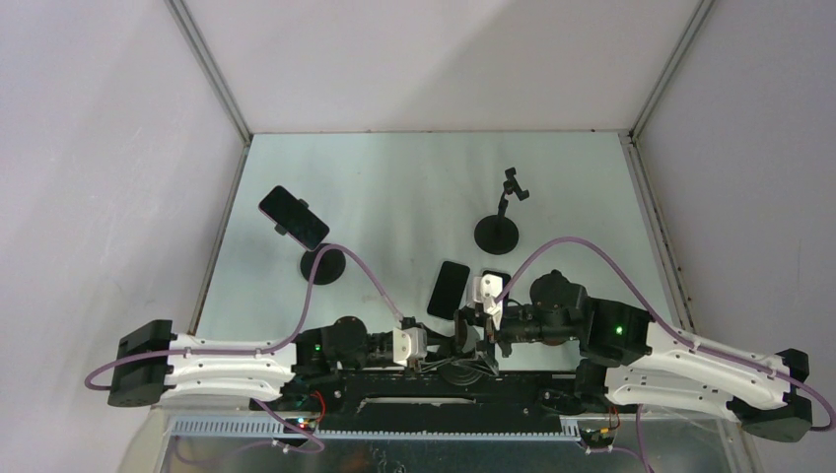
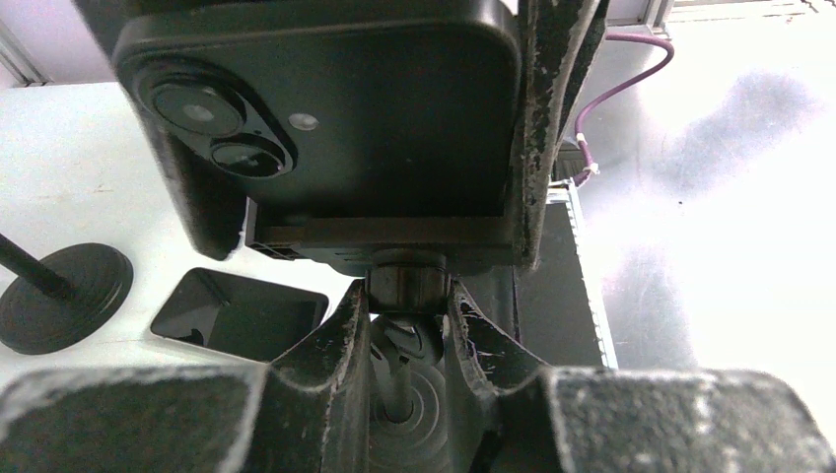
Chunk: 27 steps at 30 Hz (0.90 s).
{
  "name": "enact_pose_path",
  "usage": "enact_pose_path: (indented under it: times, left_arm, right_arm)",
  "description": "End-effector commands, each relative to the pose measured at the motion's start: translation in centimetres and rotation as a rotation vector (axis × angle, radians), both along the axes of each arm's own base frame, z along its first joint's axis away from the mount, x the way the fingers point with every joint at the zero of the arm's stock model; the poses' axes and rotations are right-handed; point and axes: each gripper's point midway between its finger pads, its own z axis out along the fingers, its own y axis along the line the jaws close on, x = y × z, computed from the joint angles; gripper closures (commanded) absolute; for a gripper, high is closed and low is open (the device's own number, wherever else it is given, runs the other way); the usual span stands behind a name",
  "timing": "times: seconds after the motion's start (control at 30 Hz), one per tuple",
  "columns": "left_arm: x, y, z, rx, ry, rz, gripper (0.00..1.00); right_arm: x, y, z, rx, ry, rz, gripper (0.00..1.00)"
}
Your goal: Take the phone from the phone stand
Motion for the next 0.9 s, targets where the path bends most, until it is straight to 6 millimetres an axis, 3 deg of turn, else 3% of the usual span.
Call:
enact_pose_path:
  times: [0.0, 0.2, 0.33, 0.43, 0.57, 0.63, 0.7, 0.87]
  left_arm:
    - [-1.2, 0.6, -3.1, 0.119, 0.017, -0.052, 1.0]
    - [-1.2, 0.5, -3.0, 0.119, 0.022, -0.055, 1.0]
    - [-1.2, 0.6, -2.9, 0.118, 0.025, -0.055, 1.0]
    - [-1.2, 0.6, -2.9, 0.12, 0.026, -0.055, 1.0]
    - [-1.0, 0.6, -2.9, 0.117, 0.033, -0.042, 1.0]
    - [-0.8, 0.6, -2.8, 0.113, 0.034, -0.029, 1.0]
    - [-0.6, 0.6, -2.8, 0.109, 0.034, -0.018, 0.97]
    - [-0.6, 0.5, -2.1, 0.083, 0.04, -0.01, 0.8]
  right_arm:
    - [-0.5, -0.4, 0.7, -0.001, 0.009, 0.016, 0.2]
    - [-0.2, -0.8, 0.6, 0.006, -0.002, -0.006, 0.43]
    - [0.0, -1.1, 0.3, 0.002, -0.008, -0.024, 0.32]
    - [0.4, -1.3, 0.1, -0.001, -0.017, -0.043, 0.36]
    - [1.0, -1.3, 0.0, -0.009, -0.034, -0.071, 0.6]
    - [1.2, -1.3, -0.2, -0.01, -0.045, -0.074, 0.93]
    - [1.1, -1.1, -0.2, -0.003, -0.056, -0.064, 1.0]
    - [0.0, -0.8, 0.0, 0.04, -0.066, 0.009, 1.0]
